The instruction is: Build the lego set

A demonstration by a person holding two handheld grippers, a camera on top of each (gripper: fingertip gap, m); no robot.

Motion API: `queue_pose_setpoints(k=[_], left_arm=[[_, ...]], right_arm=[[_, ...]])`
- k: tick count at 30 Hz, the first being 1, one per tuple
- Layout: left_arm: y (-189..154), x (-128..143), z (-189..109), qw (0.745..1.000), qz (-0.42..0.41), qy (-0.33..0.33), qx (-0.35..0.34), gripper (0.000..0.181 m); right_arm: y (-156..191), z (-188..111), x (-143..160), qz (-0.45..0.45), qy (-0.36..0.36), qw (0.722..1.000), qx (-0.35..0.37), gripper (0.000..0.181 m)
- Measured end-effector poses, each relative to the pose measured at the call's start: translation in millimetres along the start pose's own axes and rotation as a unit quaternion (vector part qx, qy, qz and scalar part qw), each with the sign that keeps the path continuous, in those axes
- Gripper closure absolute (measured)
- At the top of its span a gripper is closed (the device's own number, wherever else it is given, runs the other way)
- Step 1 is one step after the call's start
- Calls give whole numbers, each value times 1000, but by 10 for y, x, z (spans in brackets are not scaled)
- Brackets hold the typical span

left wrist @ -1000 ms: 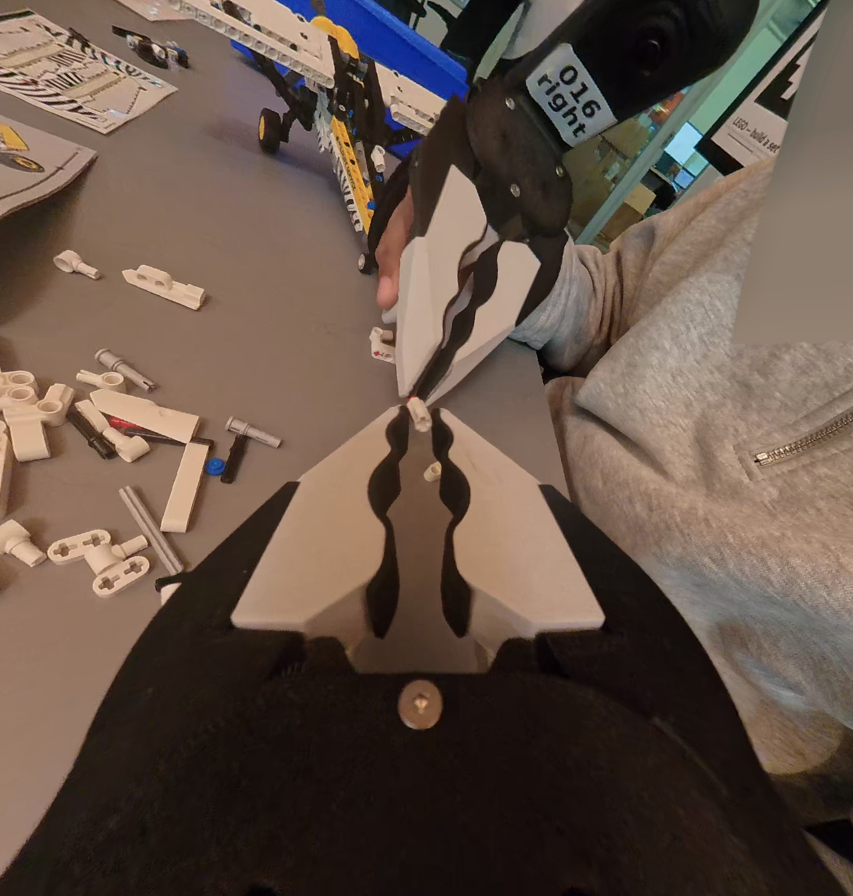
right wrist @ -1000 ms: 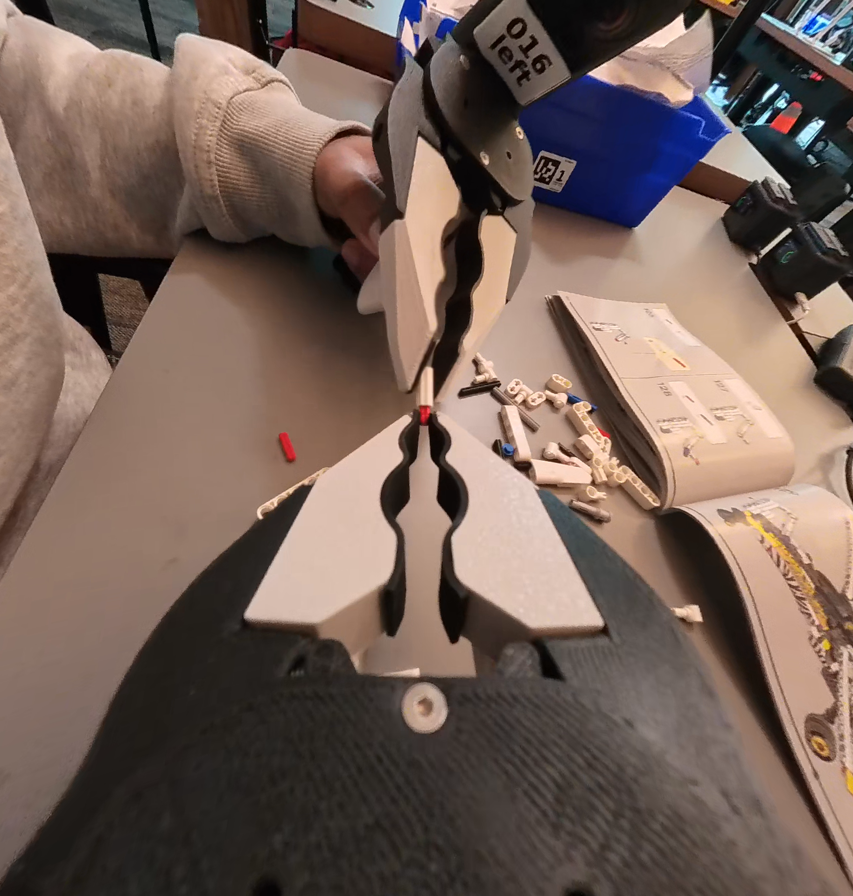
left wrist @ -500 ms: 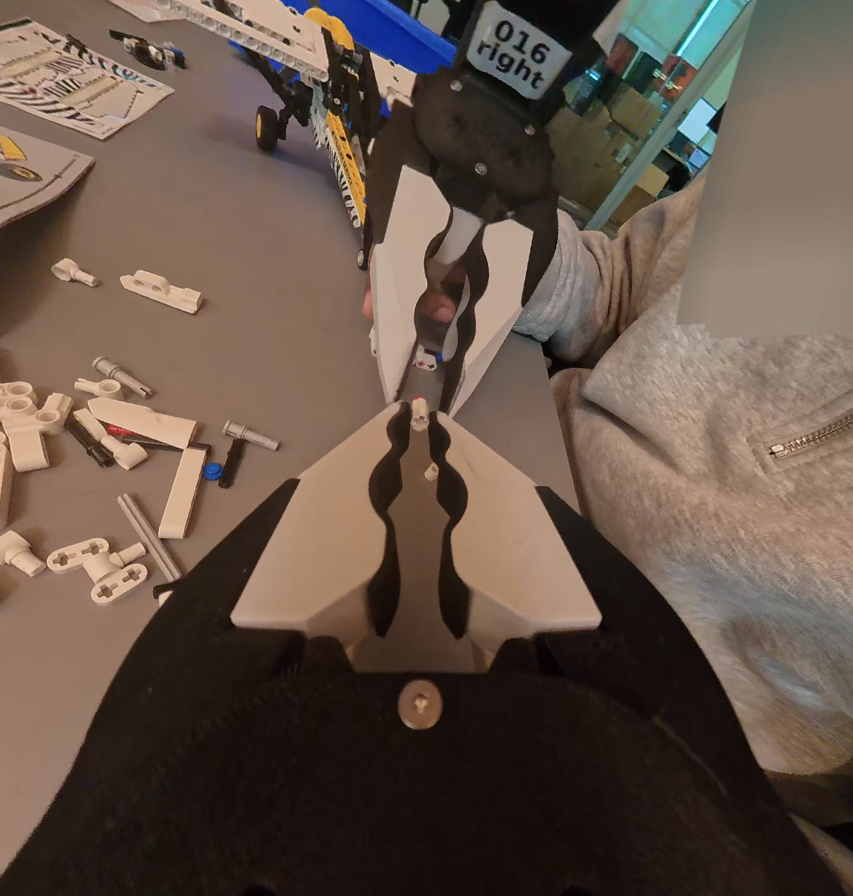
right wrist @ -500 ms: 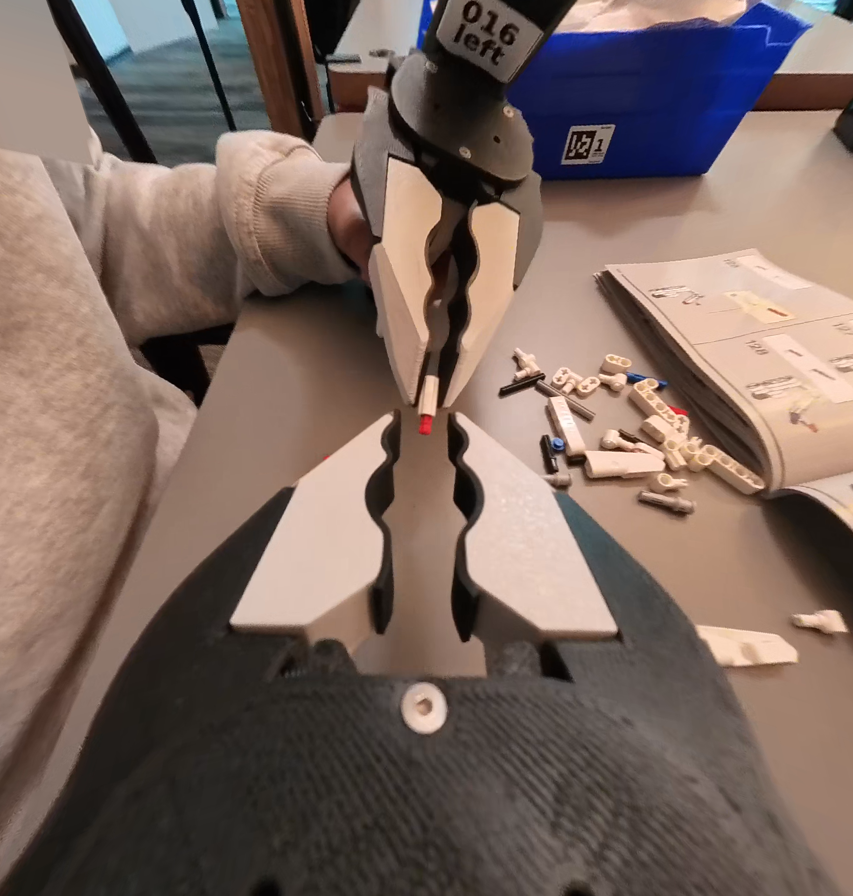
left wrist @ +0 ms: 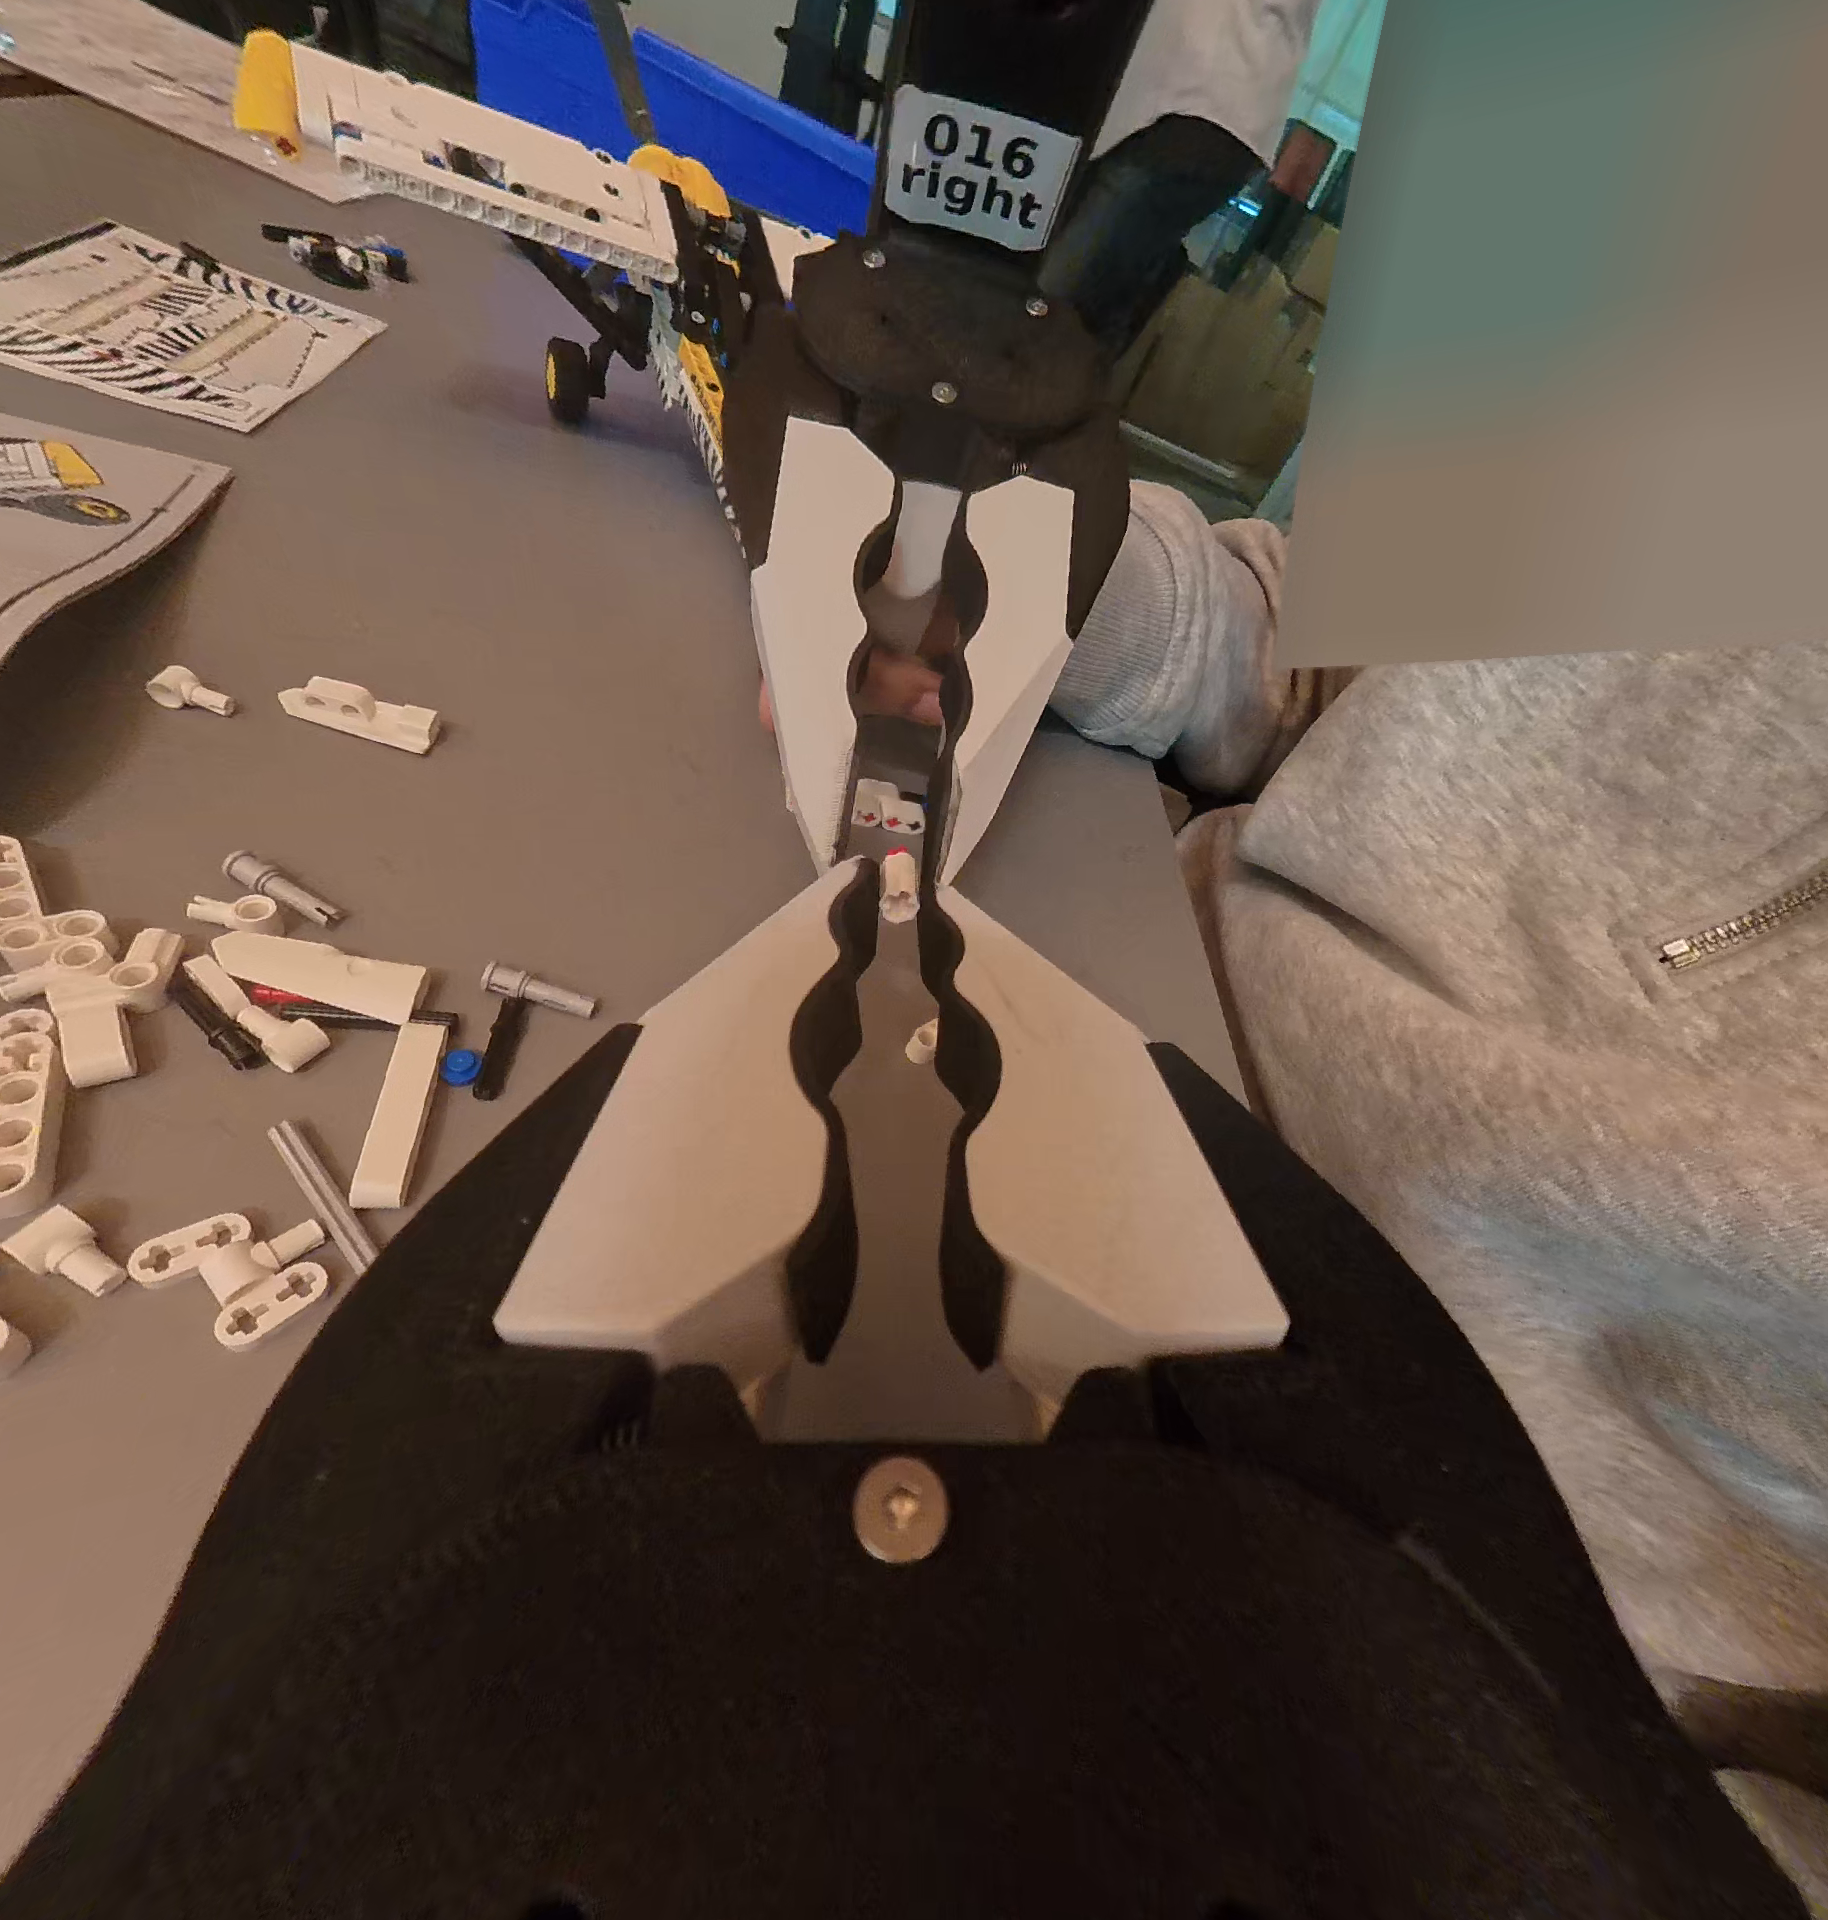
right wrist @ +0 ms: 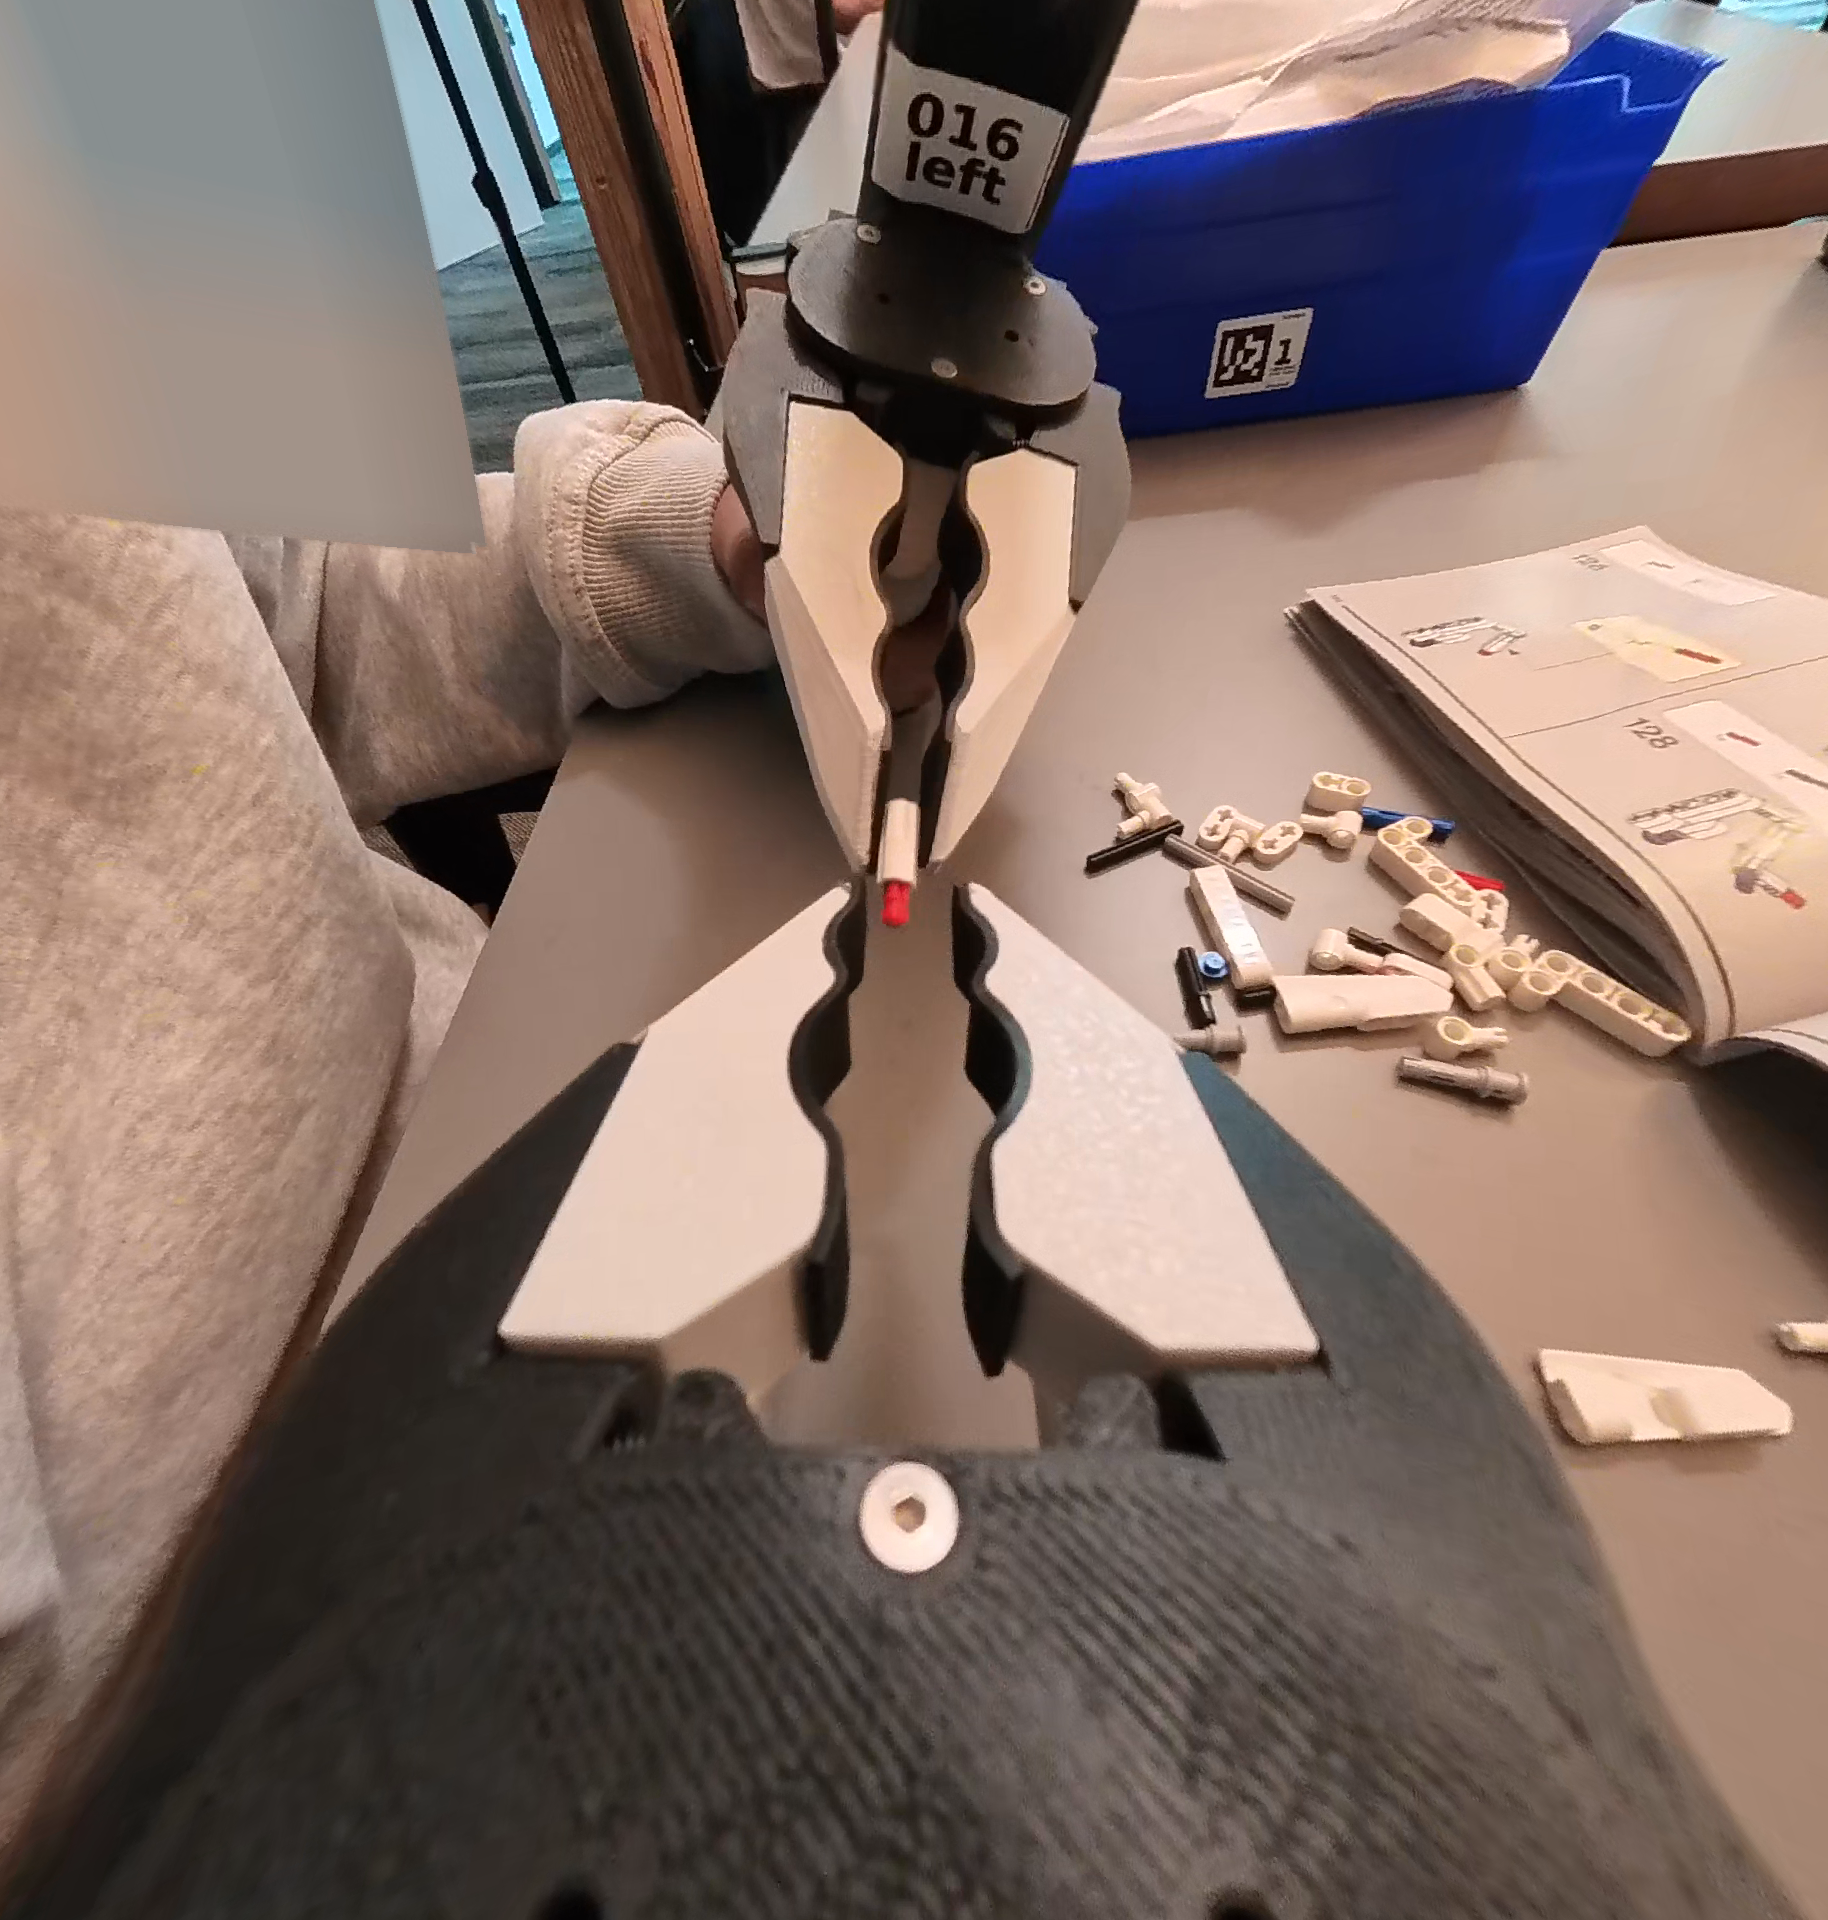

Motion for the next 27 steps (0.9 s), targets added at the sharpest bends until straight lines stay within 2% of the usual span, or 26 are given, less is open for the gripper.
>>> queue_pose_setpoints(k=[12,17,21,27], left_arm=[[2,-15,7,1000,-3,-6,-2,175],[30,-31,4,1000,-15,-13,-7,173],[95,-49,-9,999,-43,-22,-16,158],[114,-40,3,999,-47,-18,-22,151]], right_arm=[[13,18,-11,1,-2,1000,0,176],[-13,-15,-41,34,-17,999,-3,176],[-49,-100,-111,44,-41,998,8,177],[-84,-204,-208,40,-69,996,35,177]])
Point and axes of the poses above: each gripper's, where its closed fingertips meet, z out along the fingers, x out of its underside, y = z × x across the jaws, the point moved 3 cm from there along -z, back along the fingers, and after that the axes turned 8 degrees about -x, right-handed, at the moved point
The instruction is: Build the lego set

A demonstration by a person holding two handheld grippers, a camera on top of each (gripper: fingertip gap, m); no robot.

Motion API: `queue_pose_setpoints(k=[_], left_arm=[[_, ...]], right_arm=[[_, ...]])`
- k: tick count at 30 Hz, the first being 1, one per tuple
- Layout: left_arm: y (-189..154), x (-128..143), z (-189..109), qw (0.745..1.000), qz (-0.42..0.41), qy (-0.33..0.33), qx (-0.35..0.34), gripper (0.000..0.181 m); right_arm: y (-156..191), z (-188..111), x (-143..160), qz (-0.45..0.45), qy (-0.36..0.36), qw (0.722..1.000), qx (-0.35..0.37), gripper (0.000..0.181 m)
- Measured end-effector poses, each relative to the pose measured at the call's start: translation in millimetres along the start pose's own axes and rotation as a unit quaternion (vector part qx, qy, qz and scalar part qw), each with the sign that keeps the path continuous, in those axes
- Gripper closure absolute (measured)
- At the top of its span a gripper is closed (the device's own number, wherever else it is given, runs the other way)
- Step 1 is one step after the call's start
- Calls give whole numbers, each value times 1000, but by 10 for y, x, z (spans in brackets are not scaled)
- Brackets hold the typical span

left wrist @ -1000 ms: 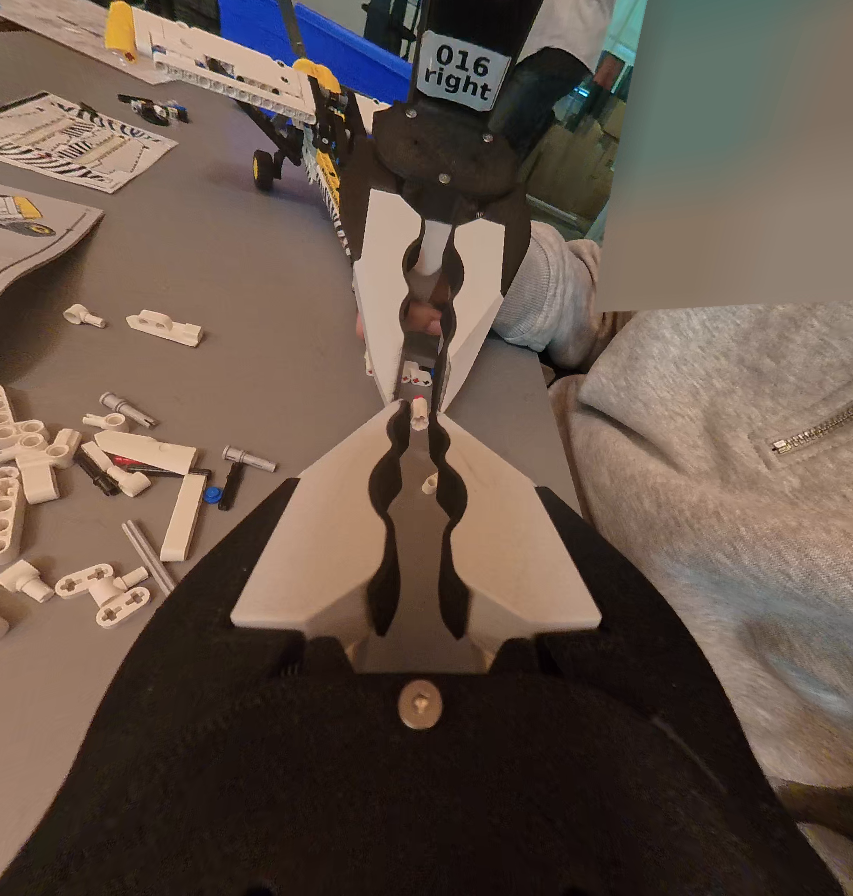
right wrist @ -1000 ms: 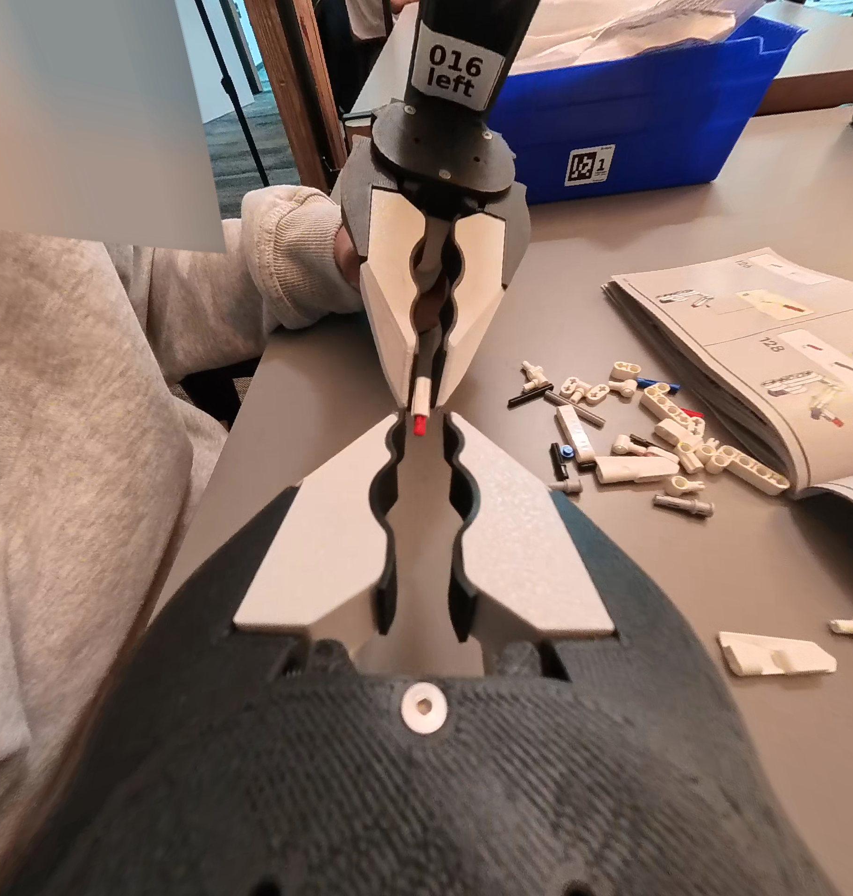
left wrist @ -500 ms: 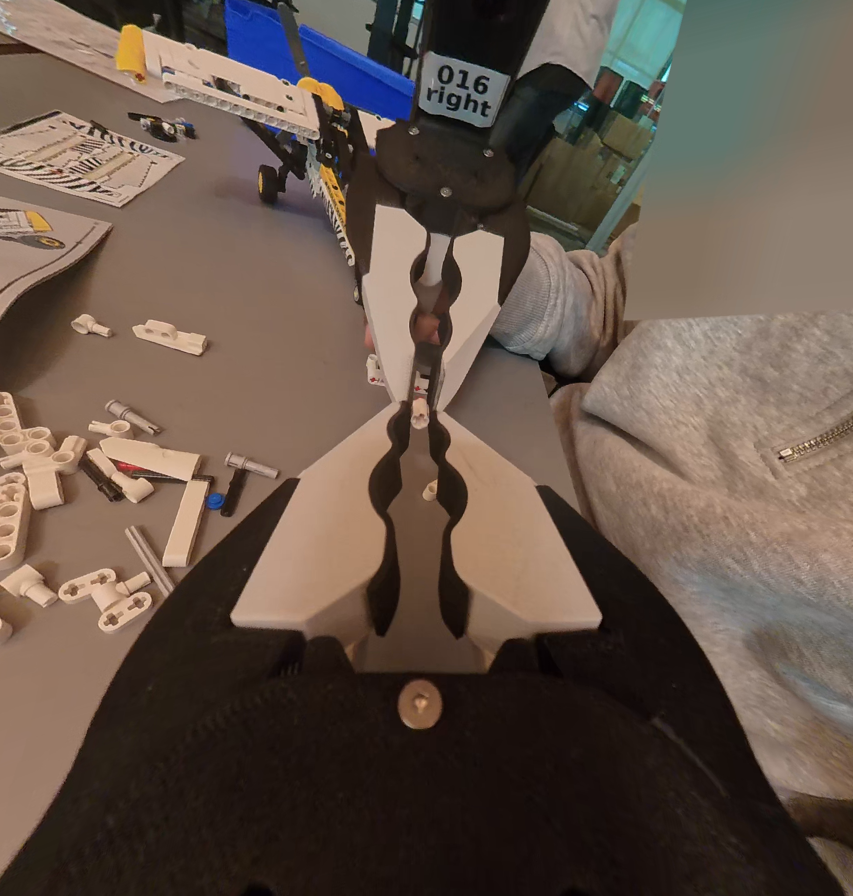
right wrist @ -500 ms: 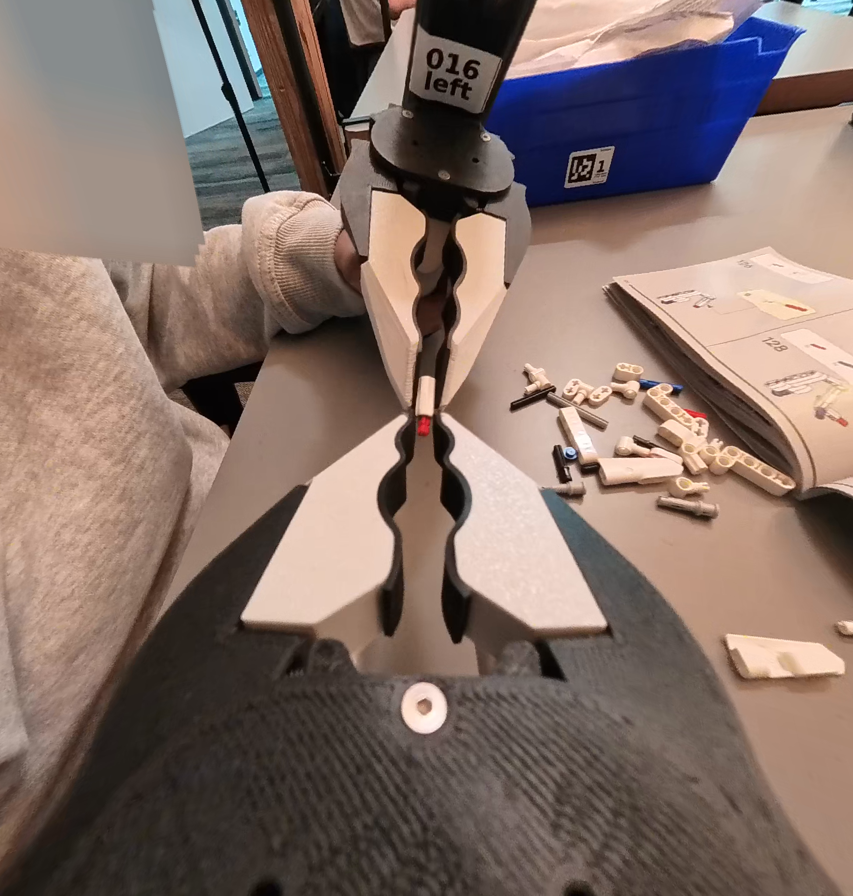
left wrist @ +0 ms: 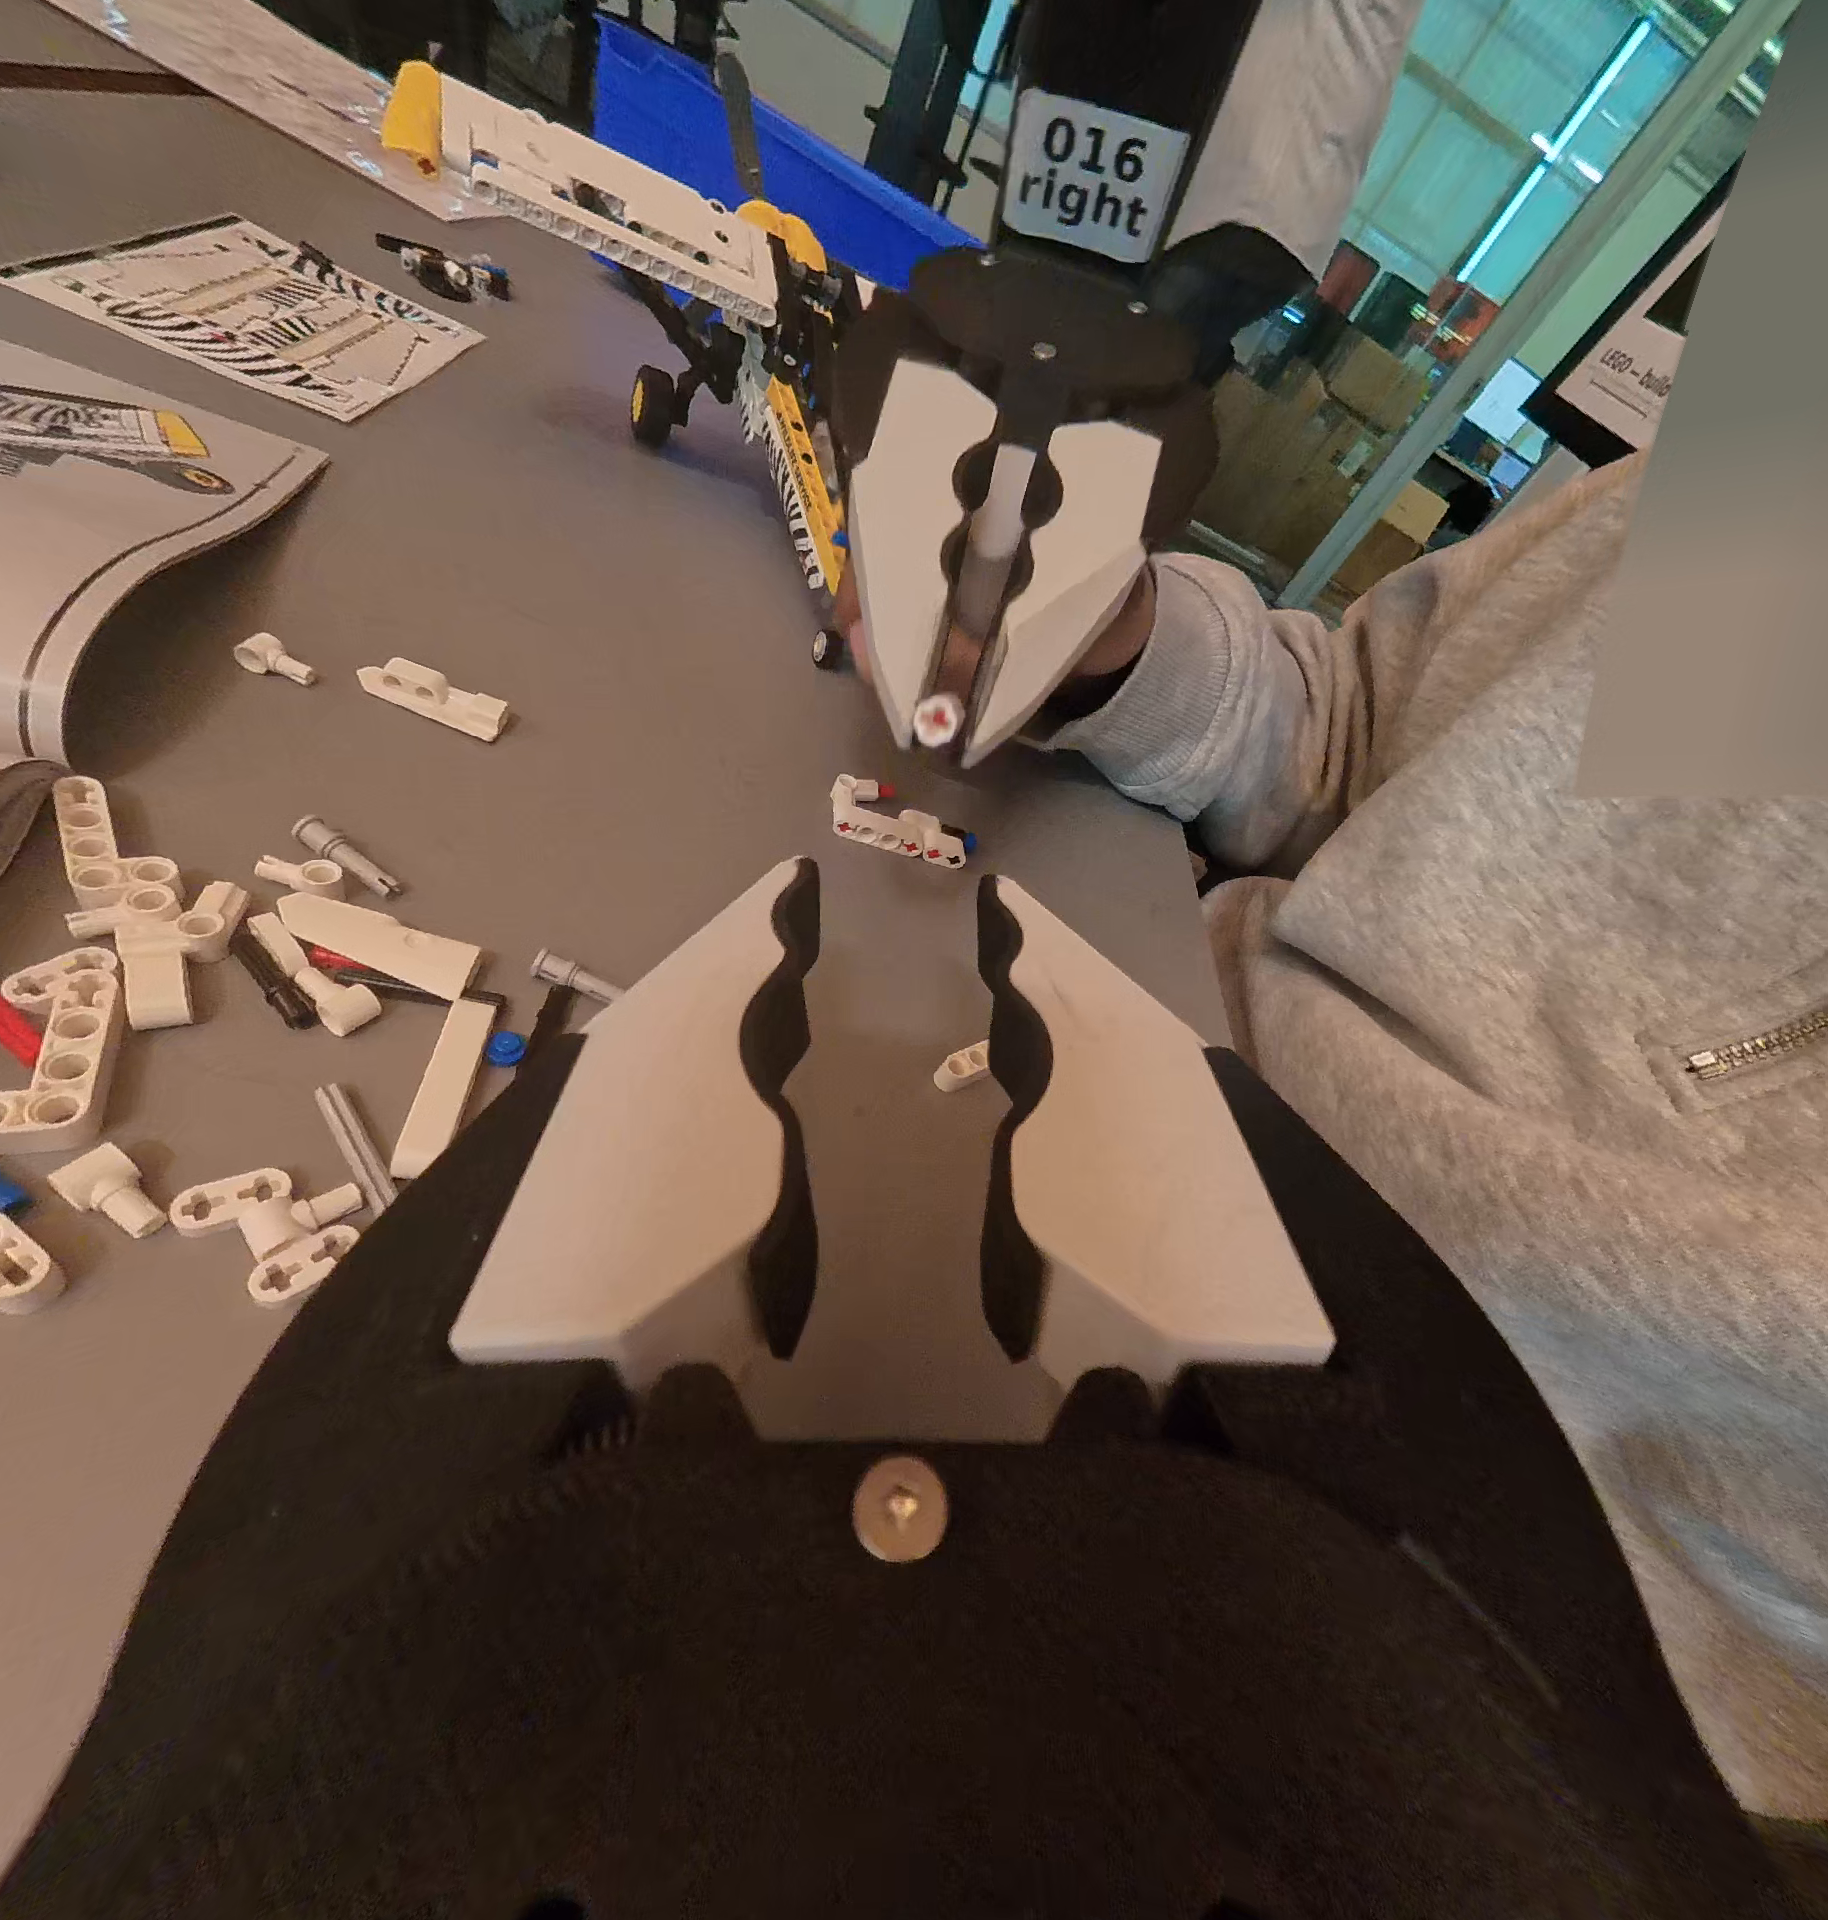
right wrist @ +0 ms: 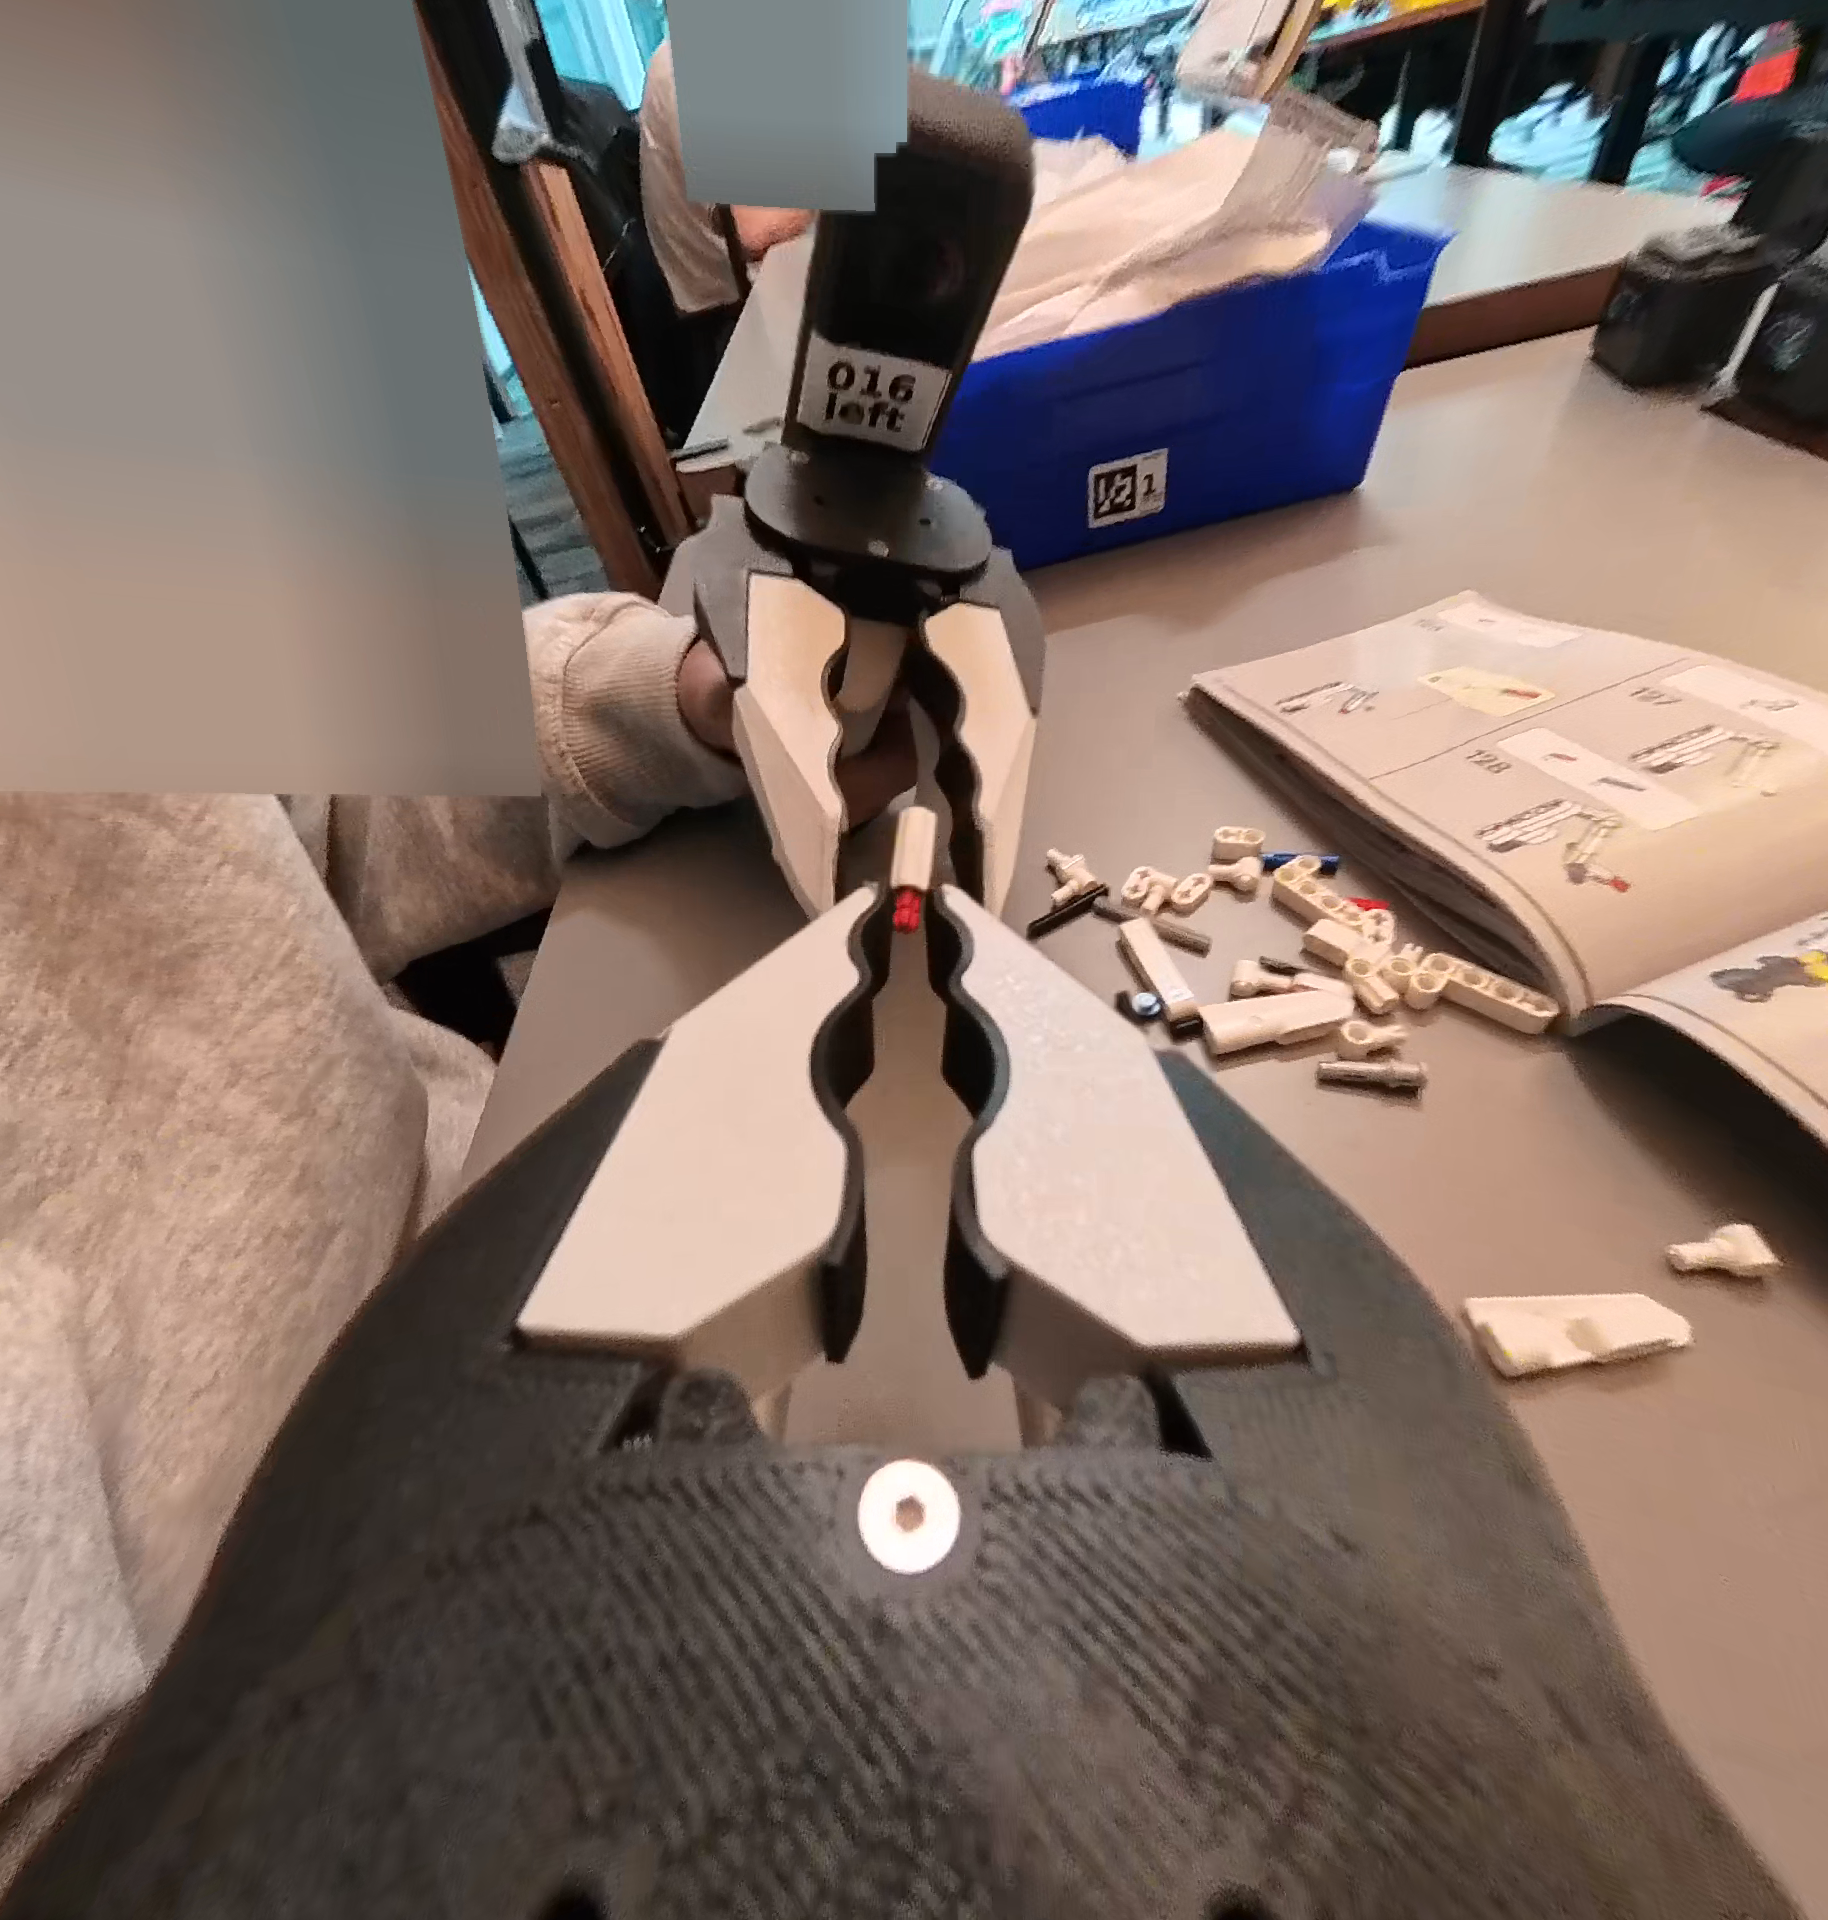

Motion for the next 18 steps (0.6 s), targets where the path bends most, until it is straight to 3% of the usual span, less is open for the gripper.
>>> queue_pose_setpoints(k=[7,18], left_arm=[[10,14,13,1000,-5,7,1,149],[52,38,38,1000,-16,20,-12,148]], right_arm=[[-6,-284,-290,-32,-89,994,56,177],[-55,-742,-320,-39,-161,977,138,177]])
Point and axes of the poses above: each gripper's, where its closed fingertips meet, z out along the fingers, x out of its underside, y = z × x across the jaws, the point moved 3 cm from there along -z, back along the fingers, and after that the axes turned 8 degrees about -x, right-handed, at the moved point
